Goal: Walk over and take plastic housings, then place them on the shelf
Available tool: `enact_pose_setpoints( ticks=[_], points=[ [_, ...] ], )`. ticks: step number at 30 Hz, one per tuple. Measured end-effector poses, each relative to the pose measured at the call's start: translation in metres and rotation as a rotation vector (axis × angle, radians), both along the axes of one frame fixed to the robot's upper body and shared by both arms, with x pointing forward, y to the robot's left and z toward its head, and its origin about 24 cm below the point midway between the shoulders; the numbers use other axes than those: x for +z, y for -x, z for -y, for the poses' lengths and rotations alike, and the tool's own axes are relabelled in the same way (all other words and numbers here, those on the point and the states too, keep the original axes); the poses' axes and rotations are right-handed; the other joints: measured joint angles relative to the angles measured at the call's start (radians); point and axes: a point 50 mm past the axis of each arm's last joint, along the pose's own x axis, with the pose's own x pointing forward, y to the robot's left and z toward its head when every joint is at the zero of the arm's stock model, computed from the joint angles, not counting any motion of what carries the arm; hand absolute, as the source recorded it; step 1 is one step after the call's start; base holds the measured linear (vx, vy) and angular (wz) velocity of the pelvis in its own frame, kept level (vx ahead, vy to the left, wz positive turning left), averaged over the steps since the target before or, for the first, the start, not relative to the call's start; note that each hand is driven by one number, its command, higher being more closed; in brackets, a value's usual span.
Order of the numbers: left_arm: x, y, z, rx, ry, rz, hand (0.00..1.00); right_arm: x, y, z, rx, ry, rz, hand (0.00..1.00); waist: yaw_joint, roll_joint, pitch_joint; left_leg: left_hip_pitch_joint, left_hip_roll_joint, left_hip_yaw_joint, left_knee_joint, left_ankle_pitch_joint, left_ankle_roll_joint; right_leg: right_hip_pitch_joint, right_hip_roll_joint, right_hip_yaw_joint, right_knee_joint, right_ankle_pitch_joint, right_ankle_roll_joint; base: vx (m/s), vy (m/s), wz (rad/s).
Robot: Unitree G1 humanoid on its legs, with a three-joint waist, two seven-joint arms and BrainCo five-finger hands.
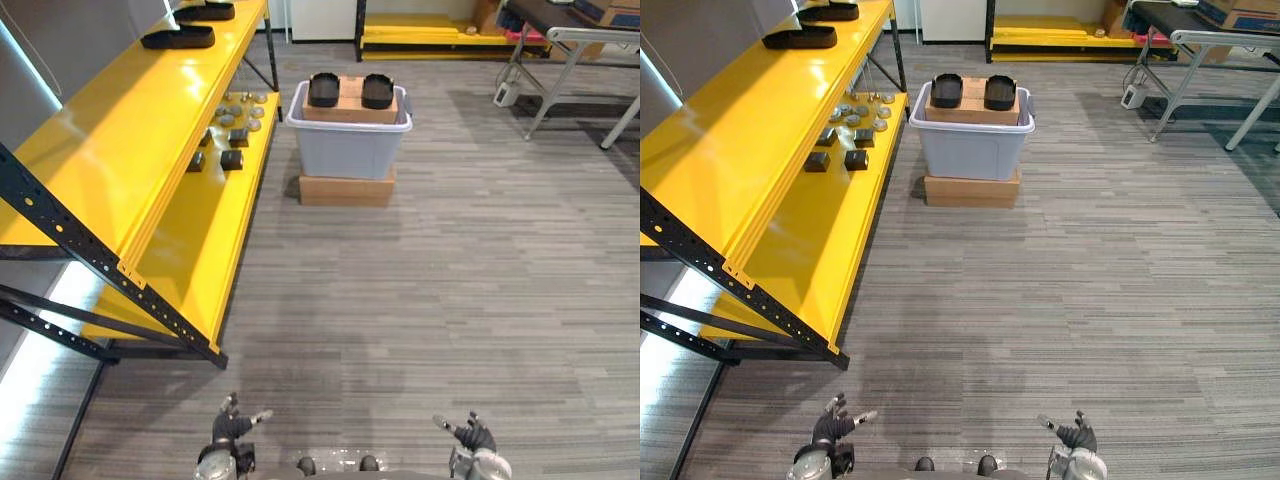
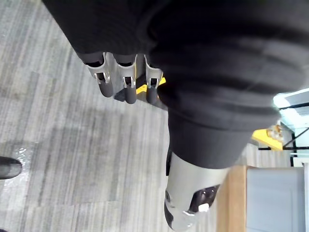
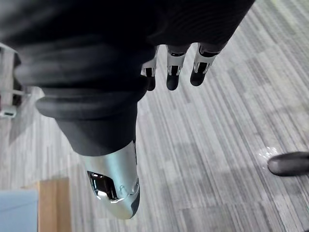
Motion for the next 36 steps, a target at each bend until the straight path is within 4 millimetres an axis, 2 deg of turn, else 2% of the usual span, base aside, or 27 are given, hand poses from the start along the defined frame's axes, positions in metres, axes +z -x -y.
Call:
enact_pose_setpoints(
  ticks=[7, 11, 16, 20, 24, 25, 26, 28, 30, 31, 32, 34, 36],
  points=[
    [0.001, -0.001, -0.002, -0.033, -0.017, 0.001, 0.0, 0.003, -0.003, 0.008, 0.036, 0.032, -0.004, 0.0, -0.001, 0.014, 0.009, 0.015, -0.007, -0.003, 0.012, -0.005, 0.007, 0.02, -0.007, 0.007, -0.002, 0.0, 0.0, -0.01, 0.002, -0.01],
    [0.001, 0.0, -0.003, -0.039, -0.026, -0.002, 0.0, 0.007, -0.006, 0.018, 0.04, 0.057, 0.001, 0.0, -0.001, 0.03, 0.019, 0.013, -0.002, -0.004, 0.013, -0.024, 0.029, 0.009, -0.002, 0.012, -0.001, 0.002, 0.001, -0.09, 0.016, -0.05],
    [-0.001, 0.01, -0.011, -0.004, -0.035, -0.024, 0.0, 0.006, -0.004, 0.019, 0.032, 0.055, -0.01, 0.0, -0.001, 0.029, 0.019, 0.01, -0.003, 0.003, 0.008, -0.028, 0.021, 0.001, -0.002, 0.022, -0.004, 0.007, 0.009, -0.06, 0.017, -0.08],
    [-0.001, 0.01, -0.014, 0.009, -0.04, -0.023, 0.0, 0.007, -0.003, 0.022, 0.003, 0.053, -0.004, 0.0, -0.001, 0.027, 0.018, 0.005, 0.001, 0.007, 0.009, -0.032, 0.019, -0.005, 0.002, 0.029, -0.012, 0.005, 0.012, 0.01, -0.001, -0.04],
    [0.0, 0.012, -0.02, 0.051, -0.04, -0.02, 0.0, 0.011, -0.015, 0.023, -0.041, 0.045, 0.033, 0.0, 0.001, 0.028, 0.02, -0.043, 0.015, 0.037, 0.086, -0.087, 0.019, -0.031, 0.016, 0.064, -0.004, 0.001, 0.016, 0.08, 0.011, -0.27],
    [0.003, 0.013, -0.022, 0.066, -0.037, -0.004, 0.0, 0.013, -0.019, 0.024, -0.06, 0.039, 0.047, 0.0, 0.004, 0.031, 0.024, -0.055, 0.026, 0.055, 0.133, -0.123, 0.026, -0.045, 0.024, 0.083, 0.028, -0.019, 0.016, 0.12, 0.026, -0.39],
    [0.004, 0.012, -0.022, 0.068, -0.036, 0.002, 0.0, 0.013, -0.019, 0.024, -0.061, 0.039, 0.048, 0.0, 0.004, 0.031, 0.024, -0.058, 0.027, 0.058, 0.143, -0.132, 0.026, -0.05, 0.026, 0.087, 0.04, -0.026, 0.016, 0.15, 0.049, -0.36],
    [0.007, 0.009, -0.021, 0.078, -0.026, 0.028, 0.0, 0.016, -0.022, 0.025, -0.061, 0.046, 0.068, 0.0, 0.005, 0.038, 0.028, -0.069, 0.031, 0.07, 0.199, -0.181, 0.034, -0.087, 0.028, 0.102, 0.153, -0.094, 0.029, 0.14, 0.061, -0.24],
    [0.012, 0.002, -0.019, 0.071, -0.024, 0.063, 0.0, 0.018, -0.026, 0.021, -0.058, 0.04, 0.085, 0.0, 0.006, 0.038, 0.04, -0.066, 0.028, 0.101, 0.251, -0.234, 0.053, -0.207, 0.013, 0.099, 0.445, -0.192, 0.083, 0.14, 0.081, -0.24],
    [0.015, -0.002, -0.019, 0.065, -0.026, 0.081, 0.0, 0.019, -0.028, 0.017, -0.055, 0.031, 0.096, 0.0, 0.004, 0.033, 0.06, -0.046, 0.022, 0.105, 0.261, -0.251, 0.061, -0.266, -0.004, 0.074, 0.593, -0.21, 0.101, 0.17, 0.08, -0.09],
    [0.015, -0.002, -0.019, 0.065, -0.028, 0.084, 0.0, 0.018, -0.029, 0.013, -0.052, 0.021, 0.1, 0.0, 0.001, 0.024, 0.076, -0.016, 0.015, 0.109, 0.263, -0.268, 0.064, -0.307, -0.03, 0.031, 0.703, -0.232, 0.093, 0.23, 0.076, -0.08],
    [0.015, 0.0, -0.019, 0.074, -0.03, 0.077, 0.0, 0.017, -0.03, 0.008, -0.032, 0.013, 0.096, 0.0, 0.001, 0.028, 0.083, 0.032, 0.018, 0.11, 0.26, -0.311, 0.061, -0.376, -0.075, -0.066, 0.742, -0.269, 0.074, 0.28, 0.067, -0.11],
    [0.016, -0.005, -0.019, 0.078, -0.034, 0.09, 0.0, 0.02, -0.036, 0.006, -0.004, 0.02, 0.105, 0.0, 0.0, 0.025, 0.091, 0.063, 0.041, 0.11, 0.245, -0.328, 0.051, -0.444, -0.073, -0.114, 0.654, -0.261, 0.071, 0.4, 0.0, 0.05]
  ],
)
